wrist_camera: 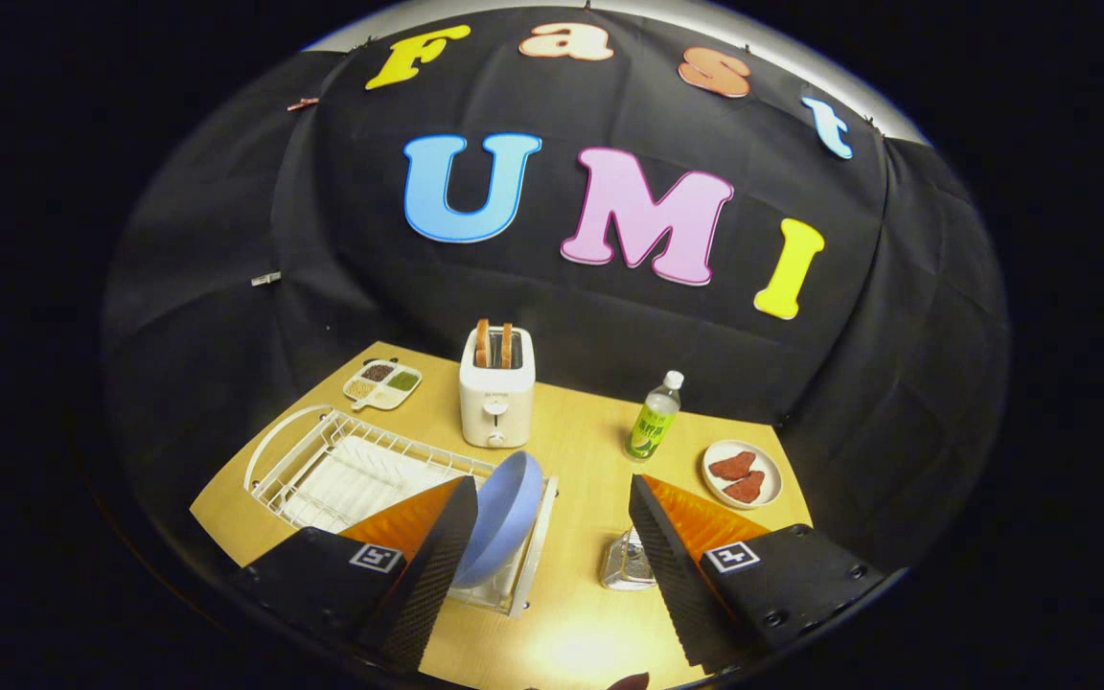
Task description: Take the plate from the dish rack, then take the spoon from the basket and place it into the plate.
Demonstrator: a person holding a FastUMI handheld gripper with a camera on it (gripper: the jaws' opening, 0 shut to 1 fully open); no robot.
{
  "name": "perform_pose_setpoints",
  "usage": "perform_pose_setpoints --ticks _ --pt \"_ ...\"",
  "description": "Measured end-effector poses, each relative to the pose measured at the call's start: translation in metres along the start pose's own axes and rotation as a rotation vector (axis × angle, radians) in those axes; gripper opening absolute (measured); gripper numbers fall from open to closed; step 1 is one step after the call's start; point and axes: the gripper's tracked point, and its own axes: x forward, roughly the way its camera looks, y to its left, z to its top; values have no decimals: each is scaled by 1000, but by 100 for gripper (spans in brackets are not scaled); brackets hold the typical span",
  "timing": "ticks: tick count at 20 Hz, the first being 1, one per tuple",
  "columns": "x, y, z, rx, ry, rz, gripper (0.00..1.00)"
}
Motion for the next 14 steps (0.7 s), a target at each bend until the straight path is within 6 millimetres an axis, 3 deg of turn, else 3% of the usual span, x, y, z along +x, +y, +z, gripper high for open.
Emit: perform_pose_setpoints --ticks 5,8,13,14 --pt "52 18 -37 108 196 -9 97" --pt "77 18 -56 163 269 -40 95" --pt "106 16 -90 199 386 -78 77" --pt "109 15 -97 197 406 -92 67"
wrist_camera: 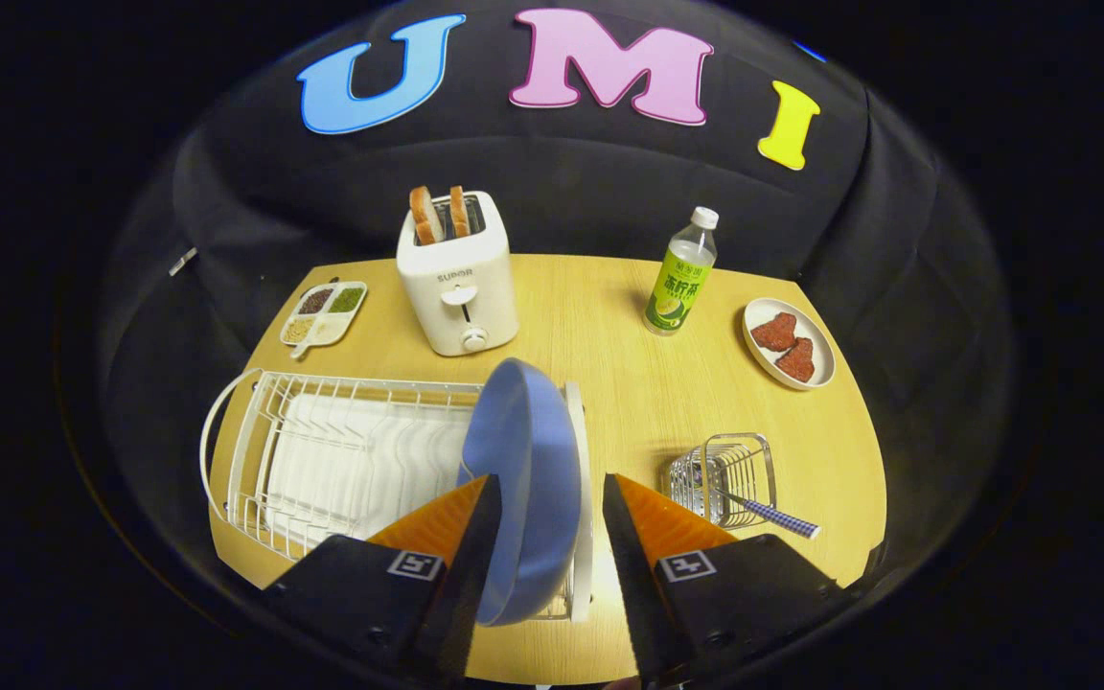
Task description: Take the plate from the dish rack, then take the spoon from the basket and place it into the plate.
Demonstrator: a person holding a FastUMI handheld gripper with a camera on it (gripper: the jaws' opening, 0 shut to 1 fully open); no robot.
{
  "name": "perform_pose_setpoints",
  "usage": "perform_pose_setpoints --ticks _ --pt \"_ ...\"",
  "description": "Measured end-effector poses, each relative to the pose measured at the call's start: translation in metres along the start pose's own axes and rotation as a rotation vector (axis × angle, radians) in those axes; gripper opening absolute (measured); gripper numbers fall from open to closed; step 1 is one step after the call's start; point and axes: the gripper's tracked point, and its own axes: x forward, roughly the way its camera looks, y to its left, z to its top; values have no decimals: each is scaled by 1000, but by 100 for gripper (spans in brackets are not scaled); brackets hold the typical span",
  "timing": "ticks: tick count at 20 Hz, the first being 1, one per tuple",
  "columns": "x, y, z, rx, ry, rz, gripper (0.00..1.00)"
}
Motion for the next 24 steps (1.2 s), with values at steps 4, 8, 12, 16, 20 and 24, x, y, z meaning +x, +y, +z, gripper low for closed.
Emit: perform_pose_setpoints --ticks 4,8,12,16,20,24 --pt "5 -3 -4 37 37 -32 34" --pt "7 -1 -2 44 37 -67 26" --pt "2 1 12 -19 8 -120 26" --pt "-7 6 36 -129 -47 -179 26" --pt "-24 -3 42 -52 -95 -146 25" --pt "-47 -14 35 90 -116 -17 25"
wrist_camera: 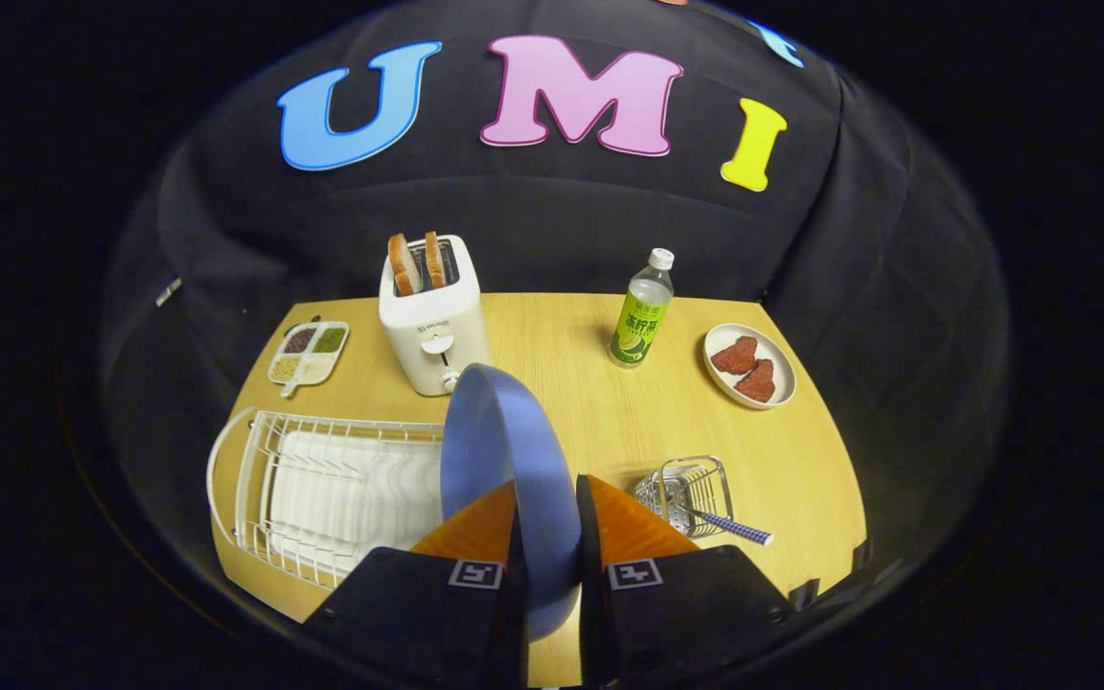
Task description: Take the plate from the dish rack, then take the spoon from the basket and place it into the plate.
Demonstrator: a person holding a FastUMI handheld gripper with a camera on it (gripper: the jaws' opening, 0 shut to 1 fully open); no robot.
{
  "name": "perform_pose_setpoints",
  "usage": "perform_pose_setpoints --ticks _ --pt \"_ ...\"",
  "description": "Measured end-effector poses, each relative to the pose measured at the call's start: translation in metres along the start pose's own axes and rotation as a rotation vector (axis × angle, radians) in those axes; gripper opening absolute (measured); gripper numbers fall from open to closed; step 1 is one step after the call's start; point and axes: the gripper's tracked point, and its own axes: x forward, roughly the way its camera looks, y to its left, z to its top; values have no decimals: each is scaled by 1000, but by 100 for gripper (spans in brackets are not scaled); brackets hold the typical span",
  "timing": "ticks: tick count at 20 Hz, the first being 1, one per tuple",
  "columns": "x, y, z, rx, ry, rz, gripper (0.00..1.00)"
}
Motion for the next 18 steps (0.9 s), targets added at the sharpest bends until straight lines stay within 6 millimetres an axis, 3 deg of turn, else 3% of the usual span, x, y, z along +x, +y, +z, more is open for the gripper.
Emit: perform_pose_setpoints --ticks 6,11,18 --pt "-41 -42 -24 77 -9 108 25" --pt "-76 -78 -60 164 2 218 25" --pt "-102 -130 -150 238 129 263 25"
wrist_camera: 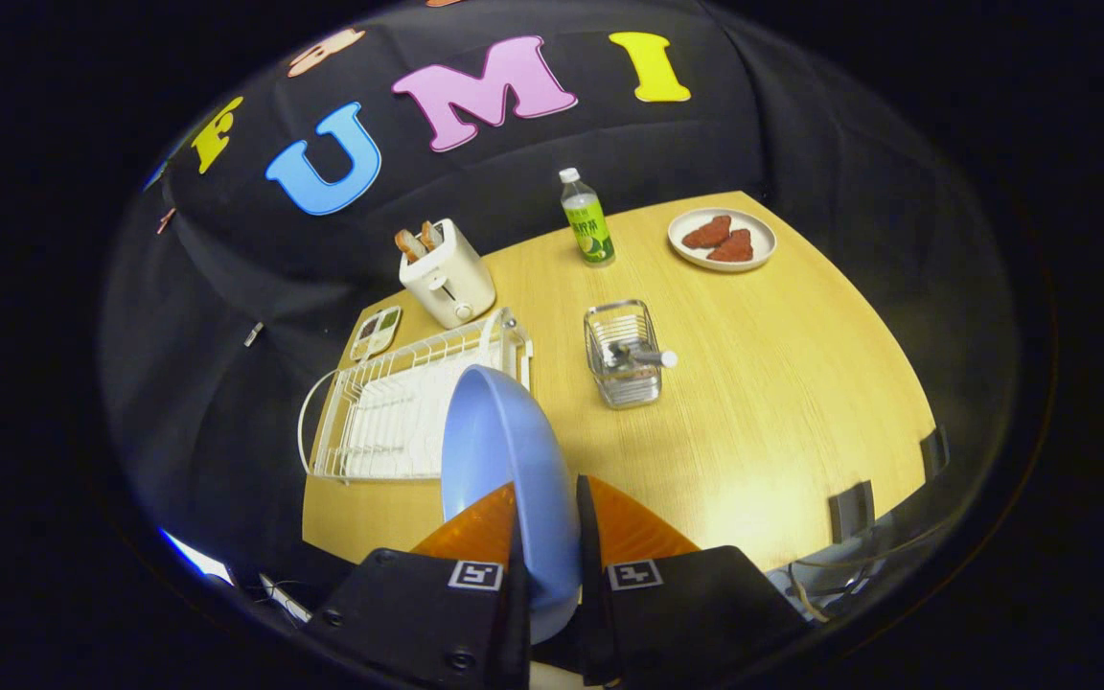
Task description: Take the plate from the dish rack, then take the spoon from the basket and place it into the plate.
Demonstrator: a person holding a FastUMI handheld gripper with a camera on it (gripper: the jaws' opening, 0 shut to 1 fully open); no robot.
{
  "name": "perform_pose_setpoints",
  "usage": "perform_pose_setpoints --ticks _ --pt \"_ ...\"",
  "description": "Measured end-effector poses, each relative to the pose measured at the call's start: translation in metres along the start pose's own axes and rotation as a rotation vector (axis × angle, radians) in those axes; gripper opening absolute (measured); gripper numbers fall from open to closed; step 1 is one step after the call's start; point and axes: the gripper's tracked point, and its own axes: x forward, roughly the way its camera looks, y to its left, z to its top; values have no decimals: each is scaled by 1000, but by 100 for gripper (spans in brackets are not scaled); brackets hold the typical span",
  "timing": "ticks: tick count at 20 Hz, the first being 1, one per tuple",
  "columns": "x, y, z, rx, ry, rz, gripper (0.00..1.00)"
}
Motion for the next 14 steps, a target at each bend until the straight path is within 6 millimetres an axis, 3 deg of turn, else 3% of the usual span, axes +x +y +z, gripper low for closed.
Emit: perform_pose_setpoints --ticks 3,7,14 --pt "7 -25 -34 41 52 -1 25" --pt "38 -42 -68 113 108 55 25" --pt "84 -61 -89 154 138 97 25"
